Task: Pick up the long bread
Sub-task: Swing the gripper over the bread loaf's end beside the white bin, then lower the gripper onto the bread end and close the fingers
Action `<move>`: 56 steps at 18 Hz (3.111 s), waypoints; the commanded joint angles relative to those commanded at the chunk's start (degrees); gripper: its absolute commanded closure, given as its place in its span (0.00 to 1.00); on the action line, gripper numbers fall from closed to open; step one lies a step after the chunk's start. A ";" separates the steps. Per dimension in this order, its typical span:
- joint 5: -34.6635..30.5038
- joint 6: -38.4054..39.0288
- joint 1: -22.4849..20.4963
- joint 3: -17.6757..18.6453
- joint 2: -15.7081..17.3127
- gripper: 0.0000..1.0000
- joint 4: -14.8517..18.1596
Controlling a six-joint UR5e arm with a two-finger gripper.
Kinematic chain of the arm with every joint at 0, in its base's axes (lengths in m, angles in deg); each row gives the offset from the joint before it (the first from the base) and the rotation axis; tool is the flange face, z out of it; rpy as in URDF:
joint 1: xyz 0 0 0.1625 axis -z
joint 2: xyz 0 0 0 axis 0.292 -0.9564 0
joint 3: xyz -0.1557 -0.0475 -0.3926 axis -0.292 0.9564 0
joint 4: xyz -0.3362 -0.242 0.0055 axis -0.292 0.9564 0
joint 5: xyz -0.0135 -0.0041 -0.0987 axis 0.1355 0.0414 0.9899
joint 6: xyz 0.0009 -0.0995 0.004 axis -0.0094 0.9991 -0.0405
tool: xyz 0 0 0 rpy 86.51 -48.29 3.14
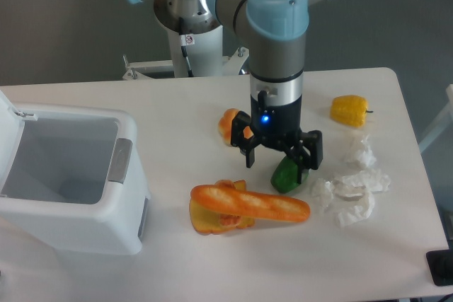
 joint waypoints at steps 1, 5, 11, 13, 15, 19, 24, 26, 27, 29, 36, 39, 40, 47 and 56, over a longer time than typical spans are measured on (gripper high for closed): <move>0.00 -0.44 0.00 0.27 -0.09 0.00 -0.09; -0.88 -1.50 1.49 0.36 -1.14 0.00 0.09; -0.62 -12.11 3.60 0.36 -1.84 0.00 0.61; -0.61 -14.76 4.22 0.80 -2.37 0.00 0.70; -0.61 -18.52 4.22 2.20 -2.37 0.00 0.61; 0.17 -27.14 4.13 3.61 -2.63 0.00 1.92; 1.06 -31.11 5.53 3.88 -4.92 0.00 2.37; 0.79 -32.08 5.89 4.05 -6.24 0.00 2.46; 0.70 -32.17 5.98 4.66 -6.76 0.00 2.55; 0.70 -32.17 6.68 5.10 -7.82 0.00 2.55; 0.70 -31.55 7.82 5.28 -9.58 0.00 2.55; 0.53 -31.64 8.17 6.24 -9.49 0.00 2.55; 0.27 -31.64 8.17 6.25 -9.58 0.00 2.55; 0.09 -31.29 8.18 6.16 -9.58 0.16 2.63; 0.00 -29.97 8.17 5.81 -9.58 0.80 2.81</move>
